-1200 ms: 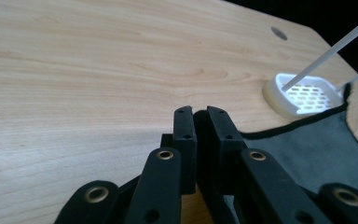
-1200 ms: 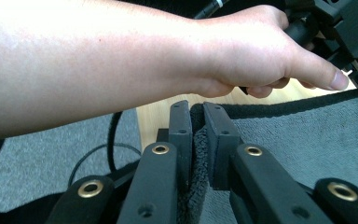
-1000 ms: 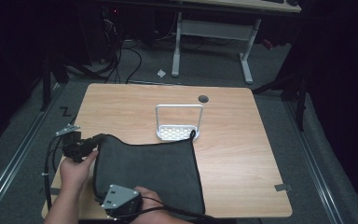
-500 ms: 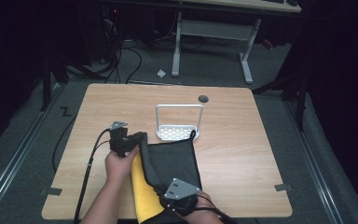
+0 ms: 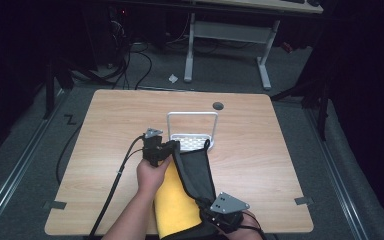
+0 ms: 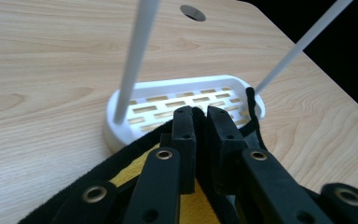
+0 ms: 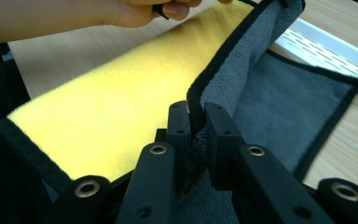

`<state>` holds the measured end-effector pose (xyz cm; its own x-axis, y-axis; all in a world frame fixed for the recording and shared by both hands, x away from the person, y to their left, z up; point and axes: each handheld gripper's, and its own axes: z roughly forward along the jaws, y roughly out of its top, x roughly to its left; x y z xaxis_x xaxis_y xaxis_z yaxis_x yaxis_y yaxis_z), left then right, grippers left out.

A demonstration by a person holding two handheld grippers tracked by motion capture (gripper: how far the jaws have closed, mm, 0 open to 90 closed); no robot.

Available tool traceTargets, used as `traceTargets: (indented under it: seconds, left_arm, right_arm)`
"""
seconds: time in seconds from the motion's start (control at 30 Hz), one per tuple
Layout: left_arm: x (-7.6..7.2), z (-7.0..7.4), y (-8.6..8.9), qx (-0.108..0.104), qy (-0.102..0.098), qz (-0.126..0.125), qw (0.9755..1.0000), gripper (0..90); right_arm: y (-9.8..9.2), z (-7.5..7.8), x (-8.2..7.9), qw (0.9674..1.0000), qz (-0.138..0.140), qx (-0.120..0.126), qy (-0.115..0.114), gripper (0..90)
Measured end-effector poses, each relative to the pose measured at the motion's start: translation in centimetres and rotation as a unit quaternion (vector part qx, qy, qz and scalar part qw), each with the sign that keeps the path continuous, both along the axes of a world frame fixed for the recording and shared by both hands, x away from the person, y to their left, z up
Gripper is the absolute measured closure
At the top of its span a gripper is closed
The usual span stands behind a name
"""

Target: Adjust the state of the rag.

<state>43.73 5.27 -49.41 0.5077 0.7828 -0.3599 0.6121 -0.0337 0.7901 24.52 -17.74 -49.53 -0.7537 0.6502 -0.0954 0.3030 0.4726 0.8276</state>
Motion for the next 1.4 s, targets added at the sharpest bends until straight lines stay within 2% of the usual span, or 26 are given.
traceTargets:
  seconds: [0.1, 0.17, 0.27, 0.37, 0.47, 0.6, 0.7, 0.73, 0.77, 0.83, 0.97, 1.07, 1.13, 1.23, 1.33, 1.37, 1.4]
  left_arm:
    - [0.0, 0.0, -0.8, 0.009, -0.001, -0.01, 0.9999, 81.9]
    - [-0.1, 0.2, -1.3, 0.006, -0.005, -0.015, 0.9999, 81.9]
    - [-0.4, 1.0, -2.0, 0.001, -0.018, -0.022, 0.9996, 81.9]
    - [-0.4, 1.8, -2.4, 0.002, -0.028, -0.025, 0.9993, 81.8]
    - [-0.3, 2.1, -3.2, 0.005, -0.023, -0.034, 0.9991, 81.6]
    - [0.1, 1.7, -4.6, 0.017, -0.006, -0.047, 0.9987, 80.5]
    - [0.5, 1.0, -5.9, 0.017, 0.012, -0.063, 0.9978, 74.4]
    - [0.6, 0.9, -6.3, 0.019, 0.017, -0.068, 0.9974, 65.9]
    - [0.5, 0.8, -6.5, 0.017, 0.017, -0.073, 0.997, 65.9]
    - [0.3, 0.8, -6.6, 0.006, 0.015, -0.084, 0.9964, 53.5]
    - [-1.1, 1.1, -5.2, -0.002, 0.003, -0.096, 0.9953, 50.1]
    - [-2.7, 0.9, -3.3, 0.021, 0.0, -0.099, 0.9949, 49.9]
    - [-4.0, 0.4, -1.8, 0.022, 0.004, -0.095, 0.9953, 50.9]
    - [-6.1, -0.4, 0.4, 0.035, 0.007, -0.089, 0.9954, 55.7]
    - [-8.3, -0.9, 2.1, 0.026, 0.019, -0.096, 0.9948, 62.9]
    - [-9.2, -1.1, 2.4, 0.021, 0.019, -0.103, 0.9943, 66.9]
    - [-9.9, -1.2, 2.5, 0.021, 0.023, -0.111, 0.9933, 66.9]
  right_arm:
    - [-0.5, -0.1, -0.5, 0.9999, -0.004, -0.008, -0.005, 81.7]
    - [-0.7, 0.0, -0.7, 0.9999, -0.004, -0.007, -0.007, 81.7]
    - [-1.4, 0.4, -1.0, 0.9998, -0.005, -0.007, -0.019, 81.7]
    - [-2.1, 1.2, -0.4, 0.9995, -0.012, -0.004, -0.028, 81.7]
    - [-2.7, 1.5, 0.0, 0.9995, -0.015, -0.007, -0.027, 81.8]
    - [-3.2, 1.1, -0.9, 0.9998, -0.007, -0.008, -0.019, 81.7]
    - [-3.2, 0.6, -1.5, 0.9998, 0.003, -0.012, -0.012, 74.4]
    - [-3.2, 0.4, -1.5, 0.9999, 0.006, -0.011, -0.009, 71.5]
    - [-3.2, 0.3, -1.4, 0.9999, 0.005, -0.009, -0.005, 69.5]
    - [-3.4, 0.5, -1.1, 1.0, -0.001, 0.003, -0.007, 64.2]
    - [-3.9, 0.7, -0.6, 0.9998, -0.012, 0.014, -0.01, 63.7]
    - [-4.4, 0.9, -0.2, 0.9995, -0.023, 0.02, -0.01, 64.1]
    - [-4.6, 0.8, 0.2, 0.9993, -0.029, 0.018, -0.011, 65.0]
    - [-4.8, 0.6, 0.8, 0.9991, -0.037, 0.015, -0.009, 67.1]
    - [-4.8, 0.2, 1.3, 0.999, -0.043, 0.01, -0.004, 68.4]
    - [-4.7, 0.0, 1.7, 0.9989, -0.046, 0.006, -0.001, 68.7]
    - [-4.7, 0.0, 1.7, 0.9989, -0.046, 0.006, -0.001, 68.7]
